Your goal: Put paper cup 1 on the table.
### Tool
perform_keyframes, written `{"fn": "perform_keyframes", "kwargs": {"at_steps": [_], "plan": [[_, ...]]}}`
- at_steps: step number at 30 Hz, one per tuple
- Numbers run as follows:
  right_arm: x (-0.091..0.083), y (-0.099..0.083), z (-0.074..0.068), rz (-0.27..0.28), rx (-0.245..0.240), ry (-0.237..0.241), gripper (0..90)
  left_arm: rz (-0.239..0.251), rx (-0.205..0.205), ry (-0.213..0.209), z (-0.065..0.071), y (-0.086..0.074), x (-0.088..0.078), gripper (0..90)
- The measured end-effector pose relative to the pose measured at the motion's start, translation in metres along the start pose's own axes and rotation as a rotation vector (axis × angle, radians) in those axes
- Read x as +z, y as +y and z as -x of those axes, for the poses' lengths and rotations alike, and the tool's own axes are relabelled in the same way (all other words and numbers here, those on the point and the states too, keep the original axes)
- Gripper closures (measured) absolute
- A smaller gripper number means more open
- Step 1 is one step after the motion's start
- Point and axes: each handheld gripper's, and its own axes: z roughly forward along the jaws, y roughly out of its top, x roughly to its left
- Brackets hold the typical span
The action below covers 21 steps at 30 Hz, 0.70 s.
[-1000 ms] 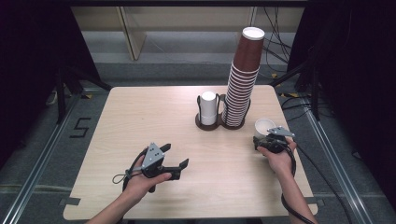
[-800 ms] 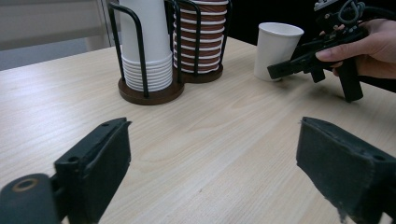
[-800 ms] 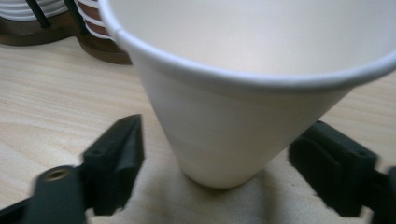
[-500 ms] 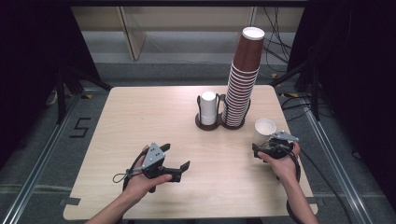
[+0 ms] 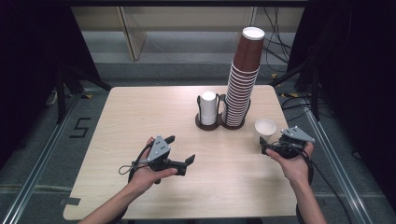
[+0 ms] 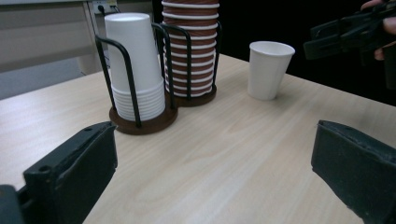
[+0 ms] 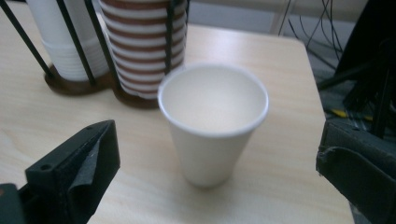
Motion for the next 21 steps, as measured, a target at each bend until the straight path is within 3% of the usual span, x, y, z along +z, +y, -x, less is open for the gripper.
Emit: {"fn": "perform_keyframes", "kwargs": {"at_steps": [1, 3, 5, 8, 10, 11, 12, 13, 14, 15, 21], "plan": [[-0.002, 0.005, -0.005, 0.008, 0.032, -0.001, 0.3, 0.004, 0.000, 0.001, 0.000, 0.002, 0.002, 0.0], [-0.003, 0.015, -0.006, 0.043, -0.007, 0.013, 0.3, 0.015, 0.000, 0.000, -0.002, 0.009, 0.010, 0.2], [-0.005, 0.023, -0.014, 0.055, 0.024, 0.022, 0.3, 0.018, -0.011, -0.006, -0.002, 0.015, 0.015, 0.6], [-0.003, 0.033, -0.017, 0.093, -0.034, 0.026, 0.4, 0.036, -0.014, -0.013, -0.002, 0.024, 0.023, 0.7], [-0.002, 0.039, -0.023, 0.101, -0.005, 0.042, 0.4, 0.042, -0.011, -0.017, -0.001, 0.029, 0.028, 0.8], [-0.002, 0.043, -0.023, 0.111, -0.025, 0.044, 0.4, 0.043, 0.001, -0.017, -0.001, 0.032, 0.030, 0.8], [-0.003, 0.047, -0.026, 0.107, -0.014, 0.047, 0.4, 0.047, 0.002, -0.018, -0.001, 0.033, 0.032, 0.9], [-0.001, 0.049, -0.026, 0.134, -0.032, 0.054, 0.4, 0.050, 0.004, -0.018, -0.001, 0.034, 0.034, 0.9], [-0.002, 0.052, -0.029, 0.124, -0.008, 0.058, 0.5, 0.050, 0.009, -0.019, -0.001, 0.036, 0.036, 0.9], [-0.001, 0.055, -0.029, 0.141, -0.026, 0.061, 0.5, 0.051, 0.011, -0.019, 0.000, 0.037, 0.038, 1.0], [0.003, 0.071, -0.035, 0.168, -0.004, 0.081, 0.7, 0.061, 0.043, -0.023, 0.000, 0.048, 0.052, 1.2]]}}
